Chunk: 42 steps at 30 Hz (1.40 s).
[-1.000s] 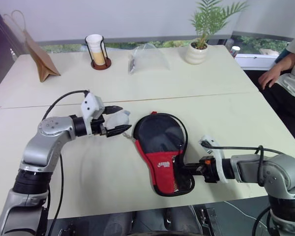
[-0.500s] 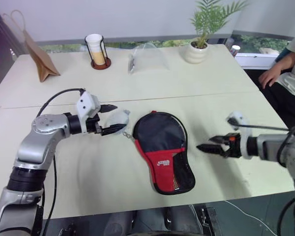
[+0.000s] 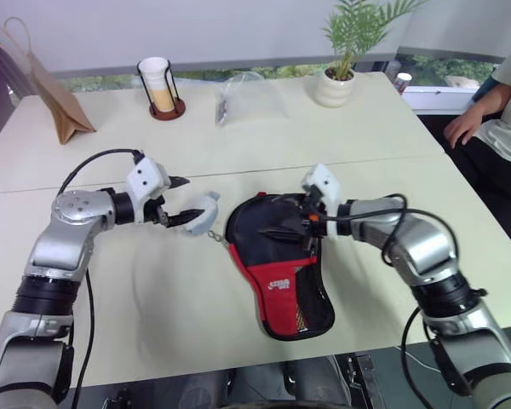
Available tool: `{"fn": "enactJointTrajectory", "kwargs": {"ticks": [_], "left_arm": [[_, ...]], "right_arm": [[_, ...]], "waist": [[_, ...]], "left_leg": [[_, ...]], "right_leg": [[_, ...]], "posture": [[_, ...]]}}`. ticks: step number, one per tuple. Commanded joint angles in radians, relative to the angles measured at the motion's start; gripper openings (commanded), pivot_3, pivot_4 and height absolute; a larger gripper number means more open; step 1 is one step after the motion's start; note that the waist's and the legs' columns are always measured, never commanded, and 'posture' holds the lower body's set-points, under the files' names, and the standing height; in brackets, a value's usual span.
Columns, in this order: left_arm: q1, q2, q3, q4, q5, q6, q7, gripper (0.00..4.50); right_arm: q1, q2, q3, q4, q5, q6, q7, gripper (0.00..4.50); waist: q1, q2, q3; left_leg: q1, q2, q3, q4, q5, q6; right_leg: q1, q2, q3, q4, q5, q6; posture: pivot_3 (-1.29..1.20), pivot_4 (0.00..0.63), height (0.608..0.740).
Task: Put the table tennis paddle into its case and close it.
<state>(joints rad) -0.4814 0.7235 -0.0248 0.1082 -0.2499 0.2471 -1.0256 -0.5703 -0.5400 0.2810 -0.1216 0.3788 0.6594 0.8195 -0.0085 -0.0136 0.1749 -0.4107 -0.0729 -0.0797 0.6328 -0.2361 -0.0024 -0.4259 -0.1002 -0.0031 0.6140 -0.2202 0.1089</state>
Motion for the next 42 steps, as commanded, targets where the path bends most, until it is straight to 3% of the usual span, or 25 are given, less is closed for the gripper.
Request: {"fn": "enactJointTrajectory", "kwargs": {"ticks": [1,12,22,25,30,32,37,42], "left_arm": [[-0.005,-0.008,-0.007,-0.012,0.009,-0.015,-0.003,4.01],[0.048,-0.002,-0.041,-0.007,0.049,-0.017,-0.014,4.01],[0.044,-0.046,-0.083,0.068,0.118,-0.059,0.022,4.01],[0.046,-0.06,-0.078,0.069,0.101,-0.029,0.011,3.14],[0.039,-0.064,-0.075,0.086,0.081,0.006,-0.011,0.81],[0.02,-0.058,-0.072,0.102,0.08,0.006,-0.02,0.21],[-0.121,-0.064,-0.065,0.262,0.118,-0.061,0.002,0.08],[-0.411,-0.135,-0.13,0.694,0.259,-0.325,0.097,0.08]], "right_arm": [[-0.004,0.057,0.022,0.082,-0.07,-0.114,-0.013,4.48],[0.086,0.095,0.115,0.211,-0.243,-0.276,0.012,4.48],[0.089,0.107,0.106,0.243,-0.287,-0.3,0.001,4.48],[0.091,0.104,0.099,0.245,-0.293,-0.302,-0.001,4.5],[0.092,0.1,0.096,0.242,-0.304,-0.301,-0.006,4.5],[0.096,0.103,0.098,0.238,-0.306,-0.296,-0.005,4.5],[0.105,0.102,0.125,0.24,-0.335,-0.293,-0.01,4.5],[0.106,0.098,0.142,0.25,-0.359,-0.245,-0.014,4.5]], "waist": [[-0.001,0.0,0.0],[-0.004,0.0,0.0],[-0.005,0.0,-0.002],[-0.004,0.0,-0.002],[-0.005,0.0,-0.002],[-0.004,0.0,-0.002],[-0.003,0.0,-0.002],[-0.002,-0.002,-0.004]], "left_leg": [[0.0,0.0,0.0,0.0,0.0,0.0],[0.002,0.001,-0.001,-0.001,0.002,-0.003],[0.008,0.002,-0.001,-0.001,0.002,-0.003],[0.01,0.002,-0.001,-0.001,0.002,-0.003],[0.02,0.002,-0.002,-0.003,0.001,-0.003],[0.02,0.002,-0.002,-0.003,0.001,-0.003],[0.02,0.002,-0.002,-0.003,0.002,-0.003],[0.02,0.002,-0.003,-0.002,0.002,-0.003]], "right_leg": [[0.0,0.0,0.0,0.0,0.0,0.0],[0.0,0.002,0.0,0.003,0.0,0.0],[0.006,0.003,0.0,0.003,0.0,0.0],[0.007,0.003,0.0,0.004,0.0,-0.001],[0.018,0.003,0.0,0.002,-0.001,-0.001],[0.018,0.003,0.0,0.002,-0.001,-0.001],[0.018,0.003,0.0,0.002,-0.001,-0.001],[0.019,0.004,-0.001,0.002,0.0,0.0]], "posture": [[0.0,0.15,0.74],[0.0,0.15,0.74],[0.0,0.15,0.74],[0.0,0.15,0.74],[0.0,0.15,0.74],[0.0,0.15,0.74],[0.0,0.15,0.74],[0.0,0.15,0.74]]}}
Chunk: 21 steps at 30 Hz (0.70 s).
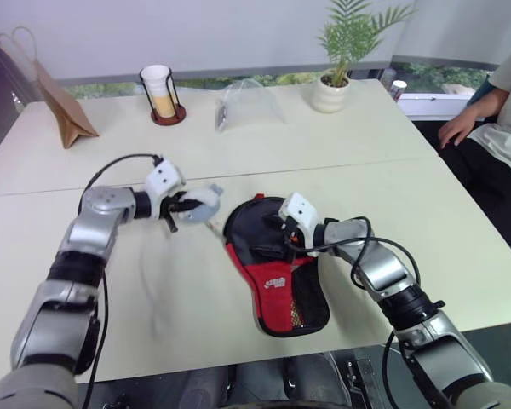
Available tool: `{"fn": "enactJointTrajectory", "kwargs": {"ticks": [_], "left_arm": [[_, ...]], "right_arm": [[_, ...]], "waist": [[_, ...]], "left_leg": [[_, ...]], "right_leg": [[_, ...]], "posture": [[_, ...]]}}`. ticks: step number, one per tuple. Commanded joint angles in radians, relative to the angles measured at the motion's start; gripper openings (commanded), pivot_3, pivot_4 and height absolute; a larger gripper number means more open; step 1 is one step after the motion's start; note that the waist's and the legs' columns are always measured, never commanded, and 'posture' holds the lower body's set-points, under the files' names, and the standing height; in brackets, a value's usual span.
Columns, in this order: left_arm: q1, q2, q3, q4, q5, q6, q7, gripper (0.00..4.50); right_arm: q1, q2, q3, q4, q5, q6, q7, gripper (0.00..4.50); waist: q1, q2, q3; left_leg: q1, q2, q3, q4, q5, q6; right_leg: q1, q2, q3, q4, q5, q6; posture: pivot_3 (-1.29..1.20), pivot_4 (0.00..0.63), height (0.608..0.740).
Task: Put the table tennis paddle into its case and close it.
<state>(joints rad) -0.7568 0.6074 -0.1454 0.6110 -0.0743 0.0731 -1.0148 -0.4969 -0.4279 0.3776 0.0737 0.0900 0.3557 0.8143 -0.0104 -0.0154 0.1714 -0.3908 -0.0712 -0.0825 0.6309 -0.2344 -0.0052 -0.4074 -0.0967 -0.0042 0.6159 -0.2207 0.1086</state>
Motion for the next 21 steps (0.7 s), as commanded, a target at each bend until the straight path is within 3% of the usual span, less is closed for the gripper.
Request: {"fn": "enactJointTrajectory", "kwargs": {"ticks": [1,4,8,15,21], "left_arm": [[-0.177,-0.033,-0.016,0.259,0.101,-0.193,0.103,0.08],[-0.337,-0.124,-0.034,0.486,0.158,-0.299,0.222,0.08],[-0.464,-0.226,-0.031,0.647,0.21,-0.353,0.359,0.08],[-0.6,-0.397,0.005,0.732,0.239,-0.353,0.537,0.08],[-0.658,-0.531,0.08,0.746,0.205,-0.343,0.553,0.08]], "right_arm": [[0.033,-0.014,0.049,0.055,-0.074,0.067,-0.011,4.5],[0.038,-0.014,0.064,0.043,-0.076,0.134,-0.012,4.5],[0.056,-0.006,0.069,-0.012,-0.049,0.278,-0.017,4.5],[0.094,0.008,0.071,-0.109,0.0,0.54,-0.057,4.5],[0.137,0.056,0.079,-0.188,0.025,0.649,-0.127,4.5]], "waist": [[0.0,-0.001,0.0],[0.0,-0.002,-0.001],[-0.002,-0.002,-0.001],[0.005,-0.004,-0.002],[0.011,-0.005,-0.003]], "left_leg": [[0.0,0.0,0.0,0.0,0.0,0.0],[0.0,0.0,0.0,0.0,0.0,0.0],[0.0,0.0,0.001,0.0,0.0,0.0],[-0.001,-0.001,0.0,0.0,0.0,0.0],[-0.001,-0.001,-0.001,0.001,0.0,0.0]], "right_leg": [[0.0,0.0,0.0,0.0,0.0,0.0],[0.0,0.0,0.0,0.0,0.0,0.0],[0.0,0.0,0.0,0.0,0.0,0.001],[0.001,0.0,0.0,0.001,-0.003,0.005],[0.002,-0.001,-0.001,0.0,-0.004,0.007]], "posture": [[0.0,0.15,0.74],[0.0,0.15,0.74],[0.0,0.15,0.74],[0.0,0.15,0.74],[0.0,0.15,0.74]]}}
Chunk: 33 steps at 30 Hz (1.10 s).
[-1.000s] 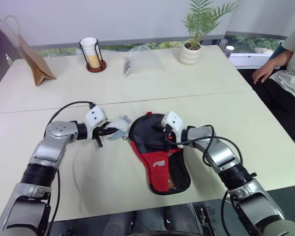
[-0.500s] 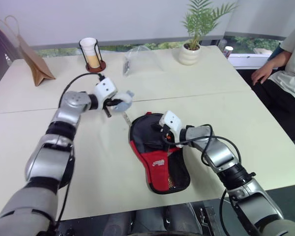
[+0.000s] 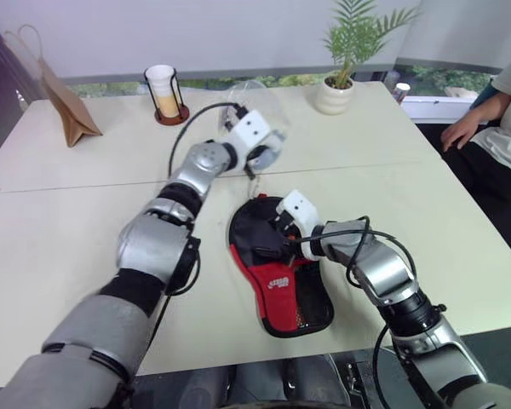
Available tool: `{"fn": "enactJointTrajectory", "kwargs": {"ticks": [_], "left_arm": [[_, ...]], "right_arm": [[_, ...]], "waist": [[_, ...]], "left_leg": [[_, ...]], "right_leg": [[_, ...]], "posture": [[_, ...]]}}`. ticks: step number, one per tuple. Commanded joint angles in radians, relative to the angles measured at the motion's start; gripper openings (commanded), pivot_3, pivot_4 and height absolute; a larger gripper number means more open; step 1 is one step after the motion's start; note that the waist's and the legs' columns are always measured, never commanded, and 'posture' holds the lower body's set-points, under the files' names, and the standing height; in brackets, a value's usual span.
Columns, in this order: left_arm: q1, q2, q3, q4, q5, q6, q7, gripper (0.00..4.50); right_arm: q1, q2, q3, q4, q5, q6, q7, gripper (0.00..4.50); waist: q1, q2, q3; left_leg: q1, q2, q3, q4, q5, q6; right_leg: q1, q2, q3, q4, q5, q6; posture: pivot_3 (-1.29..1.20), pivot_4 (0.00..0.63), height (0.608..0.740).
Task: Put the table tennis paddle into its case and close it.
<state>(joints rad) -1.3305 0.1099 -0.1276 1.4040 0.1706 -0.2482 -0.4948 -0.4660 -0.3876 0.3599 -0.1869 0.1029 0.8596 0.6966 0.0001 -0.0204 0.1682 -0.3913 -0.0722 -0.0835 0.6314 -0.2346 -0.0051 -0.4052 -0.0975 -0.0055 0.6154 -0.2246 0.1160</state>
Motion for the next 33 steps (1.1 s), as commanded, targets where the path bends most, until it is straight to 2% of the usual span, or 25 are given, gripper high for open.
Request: {"fn": "enactJointTrajectory", "kwargs": {"ticks": [1,8,13,21,26,29,33], "left_arm": [[-0.093,-0.059,0.076,-0.046,-0.046,-0.017,0.031,0.08],[-0.118,-0.186,0.157,-0.043,-0.064,0.016,0.001,0.08],[-0.106,-0.22,0.198,-0.043,-0.081,0.072,-0.097,0.08],[-0.082,-0.193,0.25,-0.053,-0.129,0.139,-0.285,3.9],[-0.116,-0.154,0.358,-0.062,-0.243,0.259,-0.376,3.9],[-0.142,-0.1,0.41,-0.072,-0.298,0.318,-0.414,3.9],[-0.103,0.01,0.34,-0.108,-0.238,0.251,-0.509,3.9]], "right_arm": [[0.11,0.026,0.099,0.068,0.012,0.155,-0.02,4.5],[0.154,0.073,0.112,0.01,0.024,0.21,-0.09,4.5],[0.17,0.073,0.121,-0.007,0.025,0.221,-0.109,4.5],[0.184,0.043,0.101,-0.001,0.023,0.197,-0.106,4.5],[0.164,0.033,0.073,0.026,0.029,0.176,-0.09,4.5],[0.135,0.012,0.067,0.047,0.024,0.137,-0.072,4.5],[0.078,-0.015,0.012,0.023,0.046,0.102,-0.038,4.5]], "waist": [[0.001,0.0,0.0],[0.001,0.0,0.0],[0.002,0.0,0.0],[-0.003,0.002,-0.002],[-0.011,0.002,-0.002],[-0.012,0.002,-0.002],[-0.014,0.002,-0.002]], "left_leg": [[0.0,0.0,0.0,0.0,0.0,0.0],[0.0,0.0,0.0,0.0,0.0,0.0],[0.0,0.0,0.0,0.0,0.0,0.0],[0.0,0.0,0.0,-0.001,0.0,0.0],[0.0,0.0,0.0,-0.001,-0.001,0.001],[0.0,0.0,0.0,-0.001,-0.001,0.001],[0.001,0.0,0.0,-0.001,-0.001,0.001]], "right_leg": [[0.0,0.0,0.0,0.0,0.0,0.0],[0.0,0.0,0.0,0.0,0.0,0.0],[0.0,0.0,0.0,0.0,-0.001,0.001],[0.0,0.0,0.0,-0.001,-0.001,0.001],[0.001,0.0,-0.001,-0.001,-0.001,0.002],[0.001,0.0,-0.001,-0.001,-0.001,0.002],[0.001,0.0,-0.001,-0.001,-0.002,0.002]], "posture": [[0.0,0.15,0.74],[0.0,0.15,0.74],[0.0,0.15,0.74],[0.0,0.15,0.74],[0.0,0.15,0.74],[0.0,0.15,0.74],[0.0,0.15,0.74]]}}
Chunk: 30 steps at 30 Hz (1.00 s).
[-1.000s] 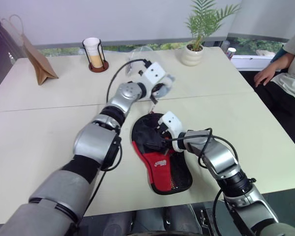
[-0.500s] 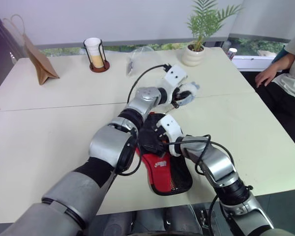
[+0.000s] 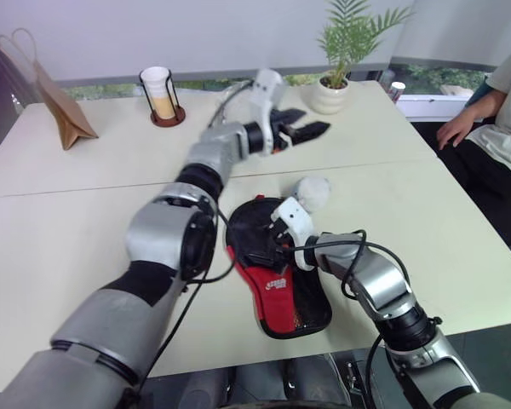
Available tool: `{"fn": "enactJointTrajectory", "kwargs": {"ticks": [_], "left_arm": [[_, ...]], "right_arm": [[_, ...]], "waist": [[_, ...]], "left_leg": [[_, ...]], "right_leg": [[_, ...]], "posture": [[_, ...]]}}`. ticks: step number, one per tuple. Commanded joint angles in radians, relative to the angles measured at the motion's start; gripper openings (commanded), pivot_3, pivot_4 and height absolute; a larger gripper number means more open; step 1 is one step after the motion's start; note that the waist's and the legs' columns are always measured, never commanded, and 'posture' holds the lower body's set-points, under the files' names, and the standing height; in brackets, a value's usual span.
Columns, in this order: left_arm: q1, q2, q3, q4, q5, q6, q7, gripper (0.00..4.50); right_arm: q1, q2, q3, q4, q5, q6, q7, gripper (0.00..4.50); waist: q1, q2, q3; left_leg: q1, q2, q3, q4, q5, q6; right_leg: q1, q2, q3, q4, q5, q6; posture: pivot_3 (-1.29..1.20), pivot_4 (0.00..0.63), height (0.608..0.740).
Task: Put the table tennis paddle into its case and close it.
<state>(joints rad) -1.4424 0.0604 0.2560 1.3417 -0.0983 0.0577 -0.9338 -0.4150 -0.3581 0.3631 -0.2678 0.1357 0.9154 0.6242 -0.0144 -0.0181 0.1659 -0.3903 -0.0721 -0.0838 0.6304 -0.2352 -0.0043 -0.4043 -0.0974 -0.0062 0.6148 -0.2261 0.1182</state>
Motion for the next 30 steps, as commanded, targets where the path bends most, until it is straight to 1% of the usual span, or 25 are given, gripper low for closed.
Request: {"fn": "enactJointTrajectory", "kwargs": {"ticks": [1,3,4,8,10,12,14,18,22,26,30], "left_arm": [[0.024,0.079,-0.064,-0.055,0.046,-0.077,-0.092,3.9],[0.095,0.139,-0.128,-0.093,0.093,-0.16,-0.162,3.9],[0.124,0.162,-0.149,-0.109,0.105,-0.182,-0.189,3.9],[0.23,0.22,-0.214,-0.181,0.125,-0.247,-0.28,3.9],[0.287,0.236,-0.233,-0.249,0.105,-0.243,-0.342,3.9],[0.35,0.239,-0.248,-0.349,0.075,-0.202,-0.392,3.9],[0.394,0.237,-0.266,-0.43,0.061,-0.172,-0.416,3.9],[0.54,0.223,-0.329,-0.677,0.041,-0.098,-0.427,3.9],[0.628,0.213,-0.376,-0.82,0.031,-0.04,-0.406,3.9],[0.692,0.199,-0.428,-0.901,0.045,-0.036,-0.359,3.9],[0.731,0.204,-0.473,-0.942,0.064,-0.048,-0.316,3.9]], "right_arm": [[0.016,-0.049,-0.005,0.092,0.022,0.048,0.04,4.5],[-0.03,-0.065,-0.065,0.032,0.067,0.078,0.063,4.5],[-0.05,-0.073,-0.086,0.01,0.084,0.092,0.071,4.5],[-0.124,-0.114,-0.151,-0.048,0.144,0.153,0.097,4.5],[-0.171,-0.135,-0.201,-0.074,0.187,0.203,0.108,4.5],[-0.216,-0.156,-0.252,-0.096,0.227,0.243,0.116,4.5],[-0.253,-0.178,-0.28,-0.091,0.247,0.256,0.119,4.5],[-0.36,-0.245,-0.355,-0.009,0.268,0.255,0.123,4.5],[-0.381,-0.299,-0.314,0.118,0.218,0.159,0.127,4.5],[-0.39,-0.289,-0.274,0.307,0.161,0.026,0.131,4.5],[-0.41,-0.259,-0.25,0.446,0.132,-0.05,0.137,4.5]], "waist": [[0.001,0.0,0.0],[0.003,0.0,0.0],[0.003,0.0,0.001],[0.006,-0.001,0.003],[0.004,0.0,0.003],[0.003,0.0,0.003],[0.004,0.0,0.004],[0.003,0.001,0.004],[0.004,0.001,0.004],[0.003,0.001,0.004],[0.0,0.002,0.004]], "left_leg": [[0.0,0.0,0.0,0.0,0.0,0.0],[0.0,0.0,0.0,0.0,0.0,0.0],[0.0,0.0,0.0,0.0,0.0,0.0],[-0.005,0.0,0.0,0.001,0.0,0.0],[-0.011,0.0,0.0,0.001,0.0,0.0],[-0.021,0.0,0.0,0.004,0.001,-0.001],[-0.022,0.0,0.0,0.003,0.001,-0.001],[-0.022,0.0,0.001,0.003,0.001,-0.001],[-0.022,0.0,0.001,0.003,0.001,-0.001],[-0.021,0.0,0.002,0.003,0.001,-0.001],[-0.02,0.0,0.002,0.003,0.001,-0.001]], "right_leg": [[0.0,0.0,0.0,0.0,0.0,0.0],[0.0,0.0,0.0,0.0,0.001,-0.001],[0.0,0.0,0.0,0.0,0.003,-0.004],[-0.004,0.0,0.001,0.0,0.003,-0.005],[-0.01,0.0,0.001,0.0,0.004,-0.006],[-0.022,0.0,0.001,0.004,0.005,-0.008],[-0.024,0.0,0.002,0.005,0.006,-0.009],[-0.024,-0.001,0.002,0.005,0.006,-0.009],[-0.024,-0.001,0.002,0.005,0.006,-0.009],[-0.023,-0.001,0.002,0.005,0.006,-0.009],[-0.023,0.0,0.003,0.005,0.006,-0.009]], "posture": [[0.0,0.15,0.74],[0.0,0.15,0.74],[0.0,0.15,0.74],[0.0,0.15,0.74],[0.0,0.15,0.74],[0.0,0.15,0.74],[0.0,0.15,0.74],[0.0,0.15,0.74],[0.0,0.15,0.74],[0.0,0.15,0.74],[0.0,0.15,0.74]]}}
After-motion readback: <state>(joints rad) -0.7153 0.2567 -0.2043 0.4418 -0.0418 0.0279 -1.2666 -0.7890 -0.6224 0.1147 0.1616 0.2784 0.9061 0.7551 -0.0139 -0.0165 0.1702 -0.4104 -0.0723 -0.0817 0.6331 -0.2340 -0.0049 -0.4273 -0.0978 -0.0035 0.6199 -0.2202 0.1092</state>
